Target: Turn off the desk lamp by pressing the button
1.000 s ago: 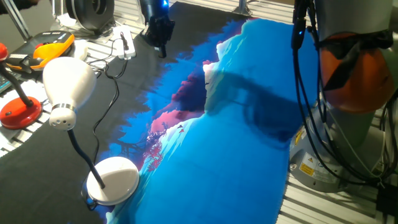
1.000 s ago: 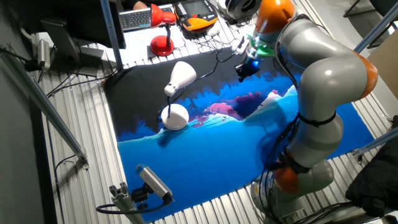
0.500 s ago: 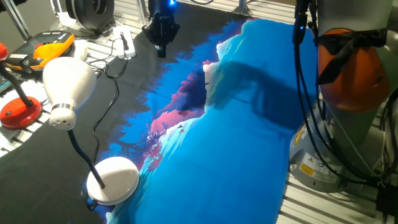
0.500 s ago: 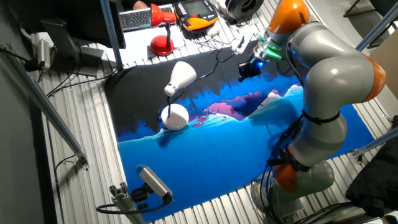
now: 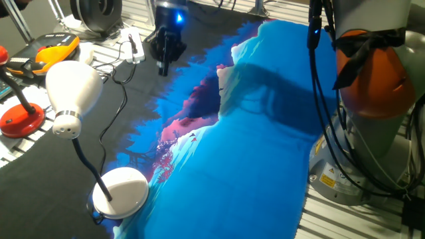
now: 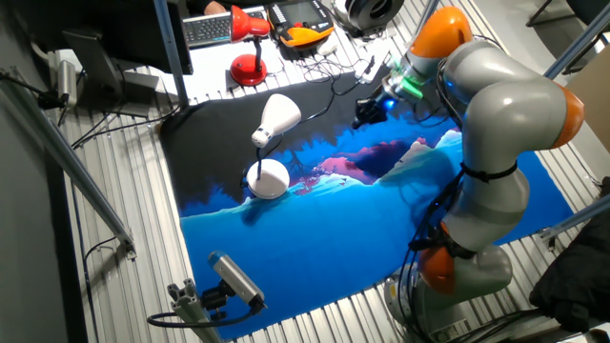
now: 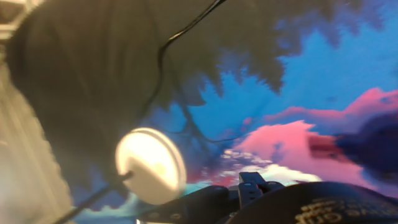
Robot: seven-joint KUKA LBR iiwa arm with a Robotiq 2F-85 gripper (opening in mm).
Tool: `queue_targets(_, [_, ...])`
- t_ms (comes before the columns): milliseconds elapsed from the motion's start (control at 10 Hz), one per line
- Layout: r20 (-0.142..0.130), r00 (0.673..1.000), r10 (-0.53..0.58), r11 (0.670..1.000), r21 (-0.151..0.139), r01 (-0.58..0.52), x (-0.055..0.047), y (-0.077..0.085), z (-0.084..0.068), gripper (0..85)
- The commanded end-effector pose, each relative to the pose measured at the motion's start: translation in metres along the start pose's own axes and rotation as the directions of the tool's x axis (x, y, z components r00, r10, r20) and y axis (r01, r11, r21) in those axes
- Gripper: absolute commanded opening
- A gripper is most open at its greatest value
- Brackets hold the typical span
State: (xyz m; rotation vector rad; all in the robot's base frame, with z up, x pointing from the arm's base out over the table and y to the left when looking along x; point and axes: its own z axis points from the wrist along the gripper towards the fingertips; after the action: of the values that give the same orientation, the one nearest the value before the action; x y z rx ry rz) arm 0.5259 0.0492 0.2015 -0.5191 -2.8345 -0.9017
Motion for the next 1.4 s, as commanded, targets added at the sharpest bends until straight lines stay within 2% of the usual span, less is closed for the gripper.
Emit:
queue_targets(0, [0.011, 1.000, 0.013, 0.999, -0.039, -0.013, 0.009, 0.018, 0.022, 0.0])
queue_targets(300, [0.026, 0.998, 0.055, 0.997, -0.063, -0.053, 0.028, 0.044, 0.070, 0.0])
queue_targets(500, [0.026, 0.995, 0.094, 0.993, -0.075, -0.091, 0.035, 0.066, 0.078, 0.0])
queue_targets(700, [0.038, 0.993, 0.111, 0.992, -0.067, -0.108, 0.041, 0.083, 0.089, 0.0])
queue_targets(900, [0.043, 0.992, 0.118, 0.991, -0.070, -0.115, 0.042, 0.088, 0.102, 0.0])
queue_targets(1100, [0.031, 0.989, 0.148, 0.987, -0.073, -0.145, 0.036, 0.087, 0.114, 0.0])
queue_targets(1300, [0.022, 0.987, 0.156, 0.985, -0.071, -0.154, 0.030, 0.085, 0.116, 0.0])
